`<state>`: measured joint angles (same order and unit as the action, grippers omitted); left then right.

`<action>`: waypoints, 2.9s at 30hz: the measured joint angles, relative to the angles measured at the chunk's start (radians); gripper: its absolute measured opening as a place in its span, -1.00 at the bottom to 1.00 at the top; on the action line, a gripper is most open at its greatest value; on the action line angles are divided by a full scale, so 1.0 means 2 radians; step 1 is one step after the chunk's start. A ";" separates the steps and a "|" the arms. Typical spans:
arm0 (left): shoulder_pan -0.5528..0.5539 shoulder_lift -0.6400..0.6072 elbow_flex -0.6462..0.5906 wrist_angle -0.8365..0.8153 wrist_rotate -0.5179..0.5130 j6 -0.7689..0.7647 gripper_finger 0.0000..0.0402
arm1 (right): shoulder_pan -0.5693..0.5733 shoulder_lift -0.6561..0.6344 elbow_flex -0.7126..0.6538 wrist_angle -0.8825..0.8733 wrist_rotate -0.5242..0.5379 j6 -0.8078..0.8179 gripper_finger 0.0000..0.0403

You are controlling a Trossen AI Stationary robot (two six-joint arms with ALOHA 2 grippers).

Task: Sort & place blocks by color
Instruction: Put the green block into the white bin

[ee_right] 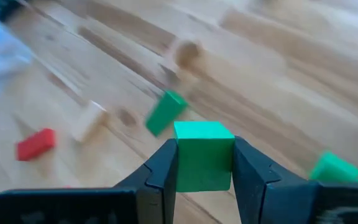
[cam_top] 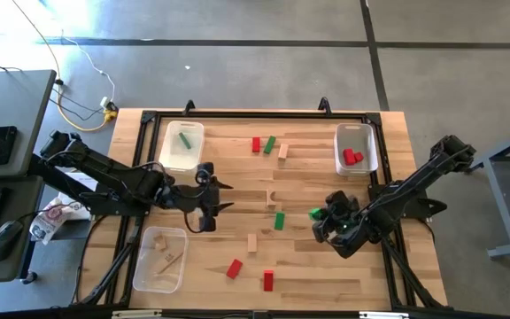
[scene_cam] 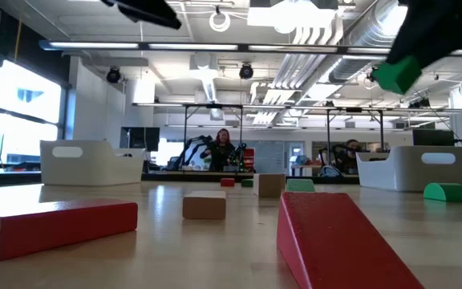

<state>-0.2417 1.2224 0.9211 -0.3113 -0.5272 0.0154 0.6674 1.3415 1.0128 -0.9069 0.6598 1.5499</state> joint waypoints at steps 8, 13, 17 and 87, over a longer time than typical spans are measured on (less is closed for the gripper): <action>0.000 0.000 0.000 0.066 -0.001 0.079 -0.03 | -0.010 0.000 0.014 0.087 0.054 -0.111 -0.54; 0.000 0.008 0.000 0.110 0.000 0.133 -0.03 | -0.037 0.000 0.014 0.164 0.046 -0.200 -0.54; 0.000 0.024 0.000 0.132 0.000 0.167 -0.03 | -0.062 0.000 0.014 0.228 0.020 -0.278 -0.54; 0.000 0.096 0.000 0.387 -0.028 0.290 -0.03 | -0.186 0.000 0.014 0.523 -0.125 -0.504 -0.54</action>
<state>-0.2424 1.4136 0.9218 0.4637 -0.5835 0.5954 0.2961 1.3411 1.0405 0.1397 0.4102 0.5414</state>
